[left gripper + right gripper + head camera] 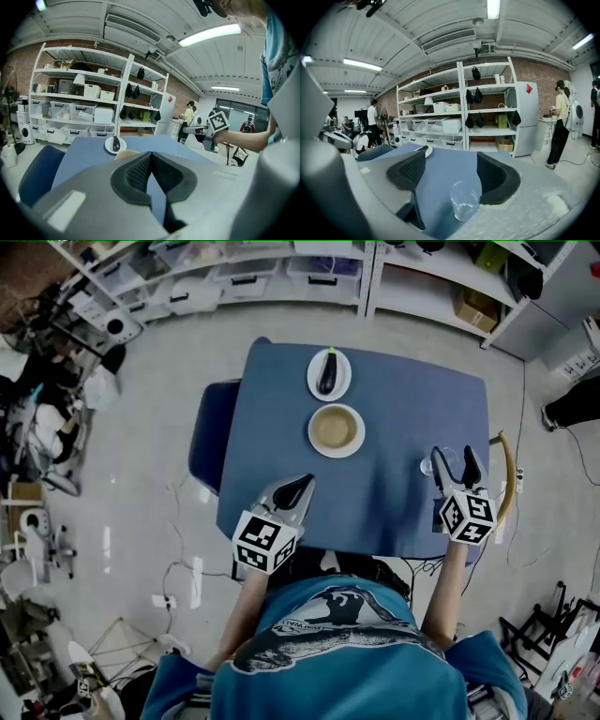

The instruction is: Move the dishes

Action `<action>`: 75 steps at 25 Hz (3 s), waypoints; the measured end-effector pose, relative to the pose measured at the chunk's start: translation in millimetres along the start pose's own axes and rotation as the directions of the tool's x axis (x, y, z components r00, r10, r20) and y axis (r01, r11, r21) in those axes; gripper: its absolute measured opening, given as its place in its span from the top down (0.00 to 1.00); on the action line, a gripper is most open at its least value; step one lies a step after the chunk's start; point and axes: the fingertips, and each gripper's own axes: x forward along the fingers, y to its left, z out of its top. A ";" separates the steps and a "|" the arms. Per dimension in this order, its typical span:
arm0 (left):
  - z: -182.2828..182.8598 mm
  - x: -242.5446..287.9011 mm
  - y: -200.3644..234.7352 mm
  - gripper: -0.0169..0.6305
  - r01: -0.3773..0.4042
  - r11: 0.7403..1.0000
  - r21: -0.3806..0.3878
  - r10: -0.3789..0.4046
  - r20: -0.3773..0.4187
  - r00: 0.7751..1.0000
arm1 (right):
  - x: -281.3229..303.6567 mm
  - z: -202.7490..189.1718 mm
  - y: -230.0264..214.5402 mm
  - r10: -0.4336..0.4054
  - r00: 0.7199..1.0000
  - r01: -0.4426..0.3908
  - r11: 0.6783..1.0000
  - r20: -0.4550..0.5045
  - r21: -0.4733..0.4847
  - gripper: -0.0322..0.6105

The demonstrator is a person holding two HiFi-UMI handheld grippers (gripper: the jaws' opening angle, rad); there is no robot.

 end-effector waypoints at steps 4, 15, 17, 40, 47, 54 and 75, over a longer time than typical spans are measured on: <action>0.0 -0.1 2.2 0.95 -0.004 1.000 -0.005 0.004 0.005 1.000 | 6.1 25.8 40.0 0.099 0.994 -0.098 0.995 0.041 -0.021 0.44; -3.5 -18.6 25.3 0.95 -0.063 0.997 -0.040 0.064 0.013 0.998 | 76.5 -19.8 146.4 0.316 0.939 -0.323 0.946 -0.136 -0.028 0.45; -6.6 -24.8 32.8 0.95 -0.081 0.996 -0.049 0.081 0.007 0.997 | 94.8 -35.6 155.1 0.318 0.931 -0.326 0.945 -0.177 -0.016 0.45; -34.9 -64.5 91.8 0.95 -0.175 0.978 -0.117 0.172 -0.033 0.984 | 164.7 -104.6 165.0 0.253 0.911 -0.190 0.959 -0.325 0.212 0.92; -36.9 -67.8 99.9 0.95 -0.173 0.977 -0.124 0.171 -0.024 0.985 | 158.8 -87.5 200.5 0.325 0.898 -0.264 0.937 -0.296 0.229 0.92; -39.5 -84.0 110.4 0.95 -0.196 0.971 -0.133 0.196 -0.014 0.980 | 156.7 -87.4 280.3 0.455 0.841 -0.388 0.884 -0.293 0.261 0.92; -62.7 -147.0 130.4 0.95 -0.291 0.938 -0.190 0.300 0.017 0.954 | 124.5 -155.2 397.2 0.558 0.703 -0.554 0.818 -0.441 0.153 0.91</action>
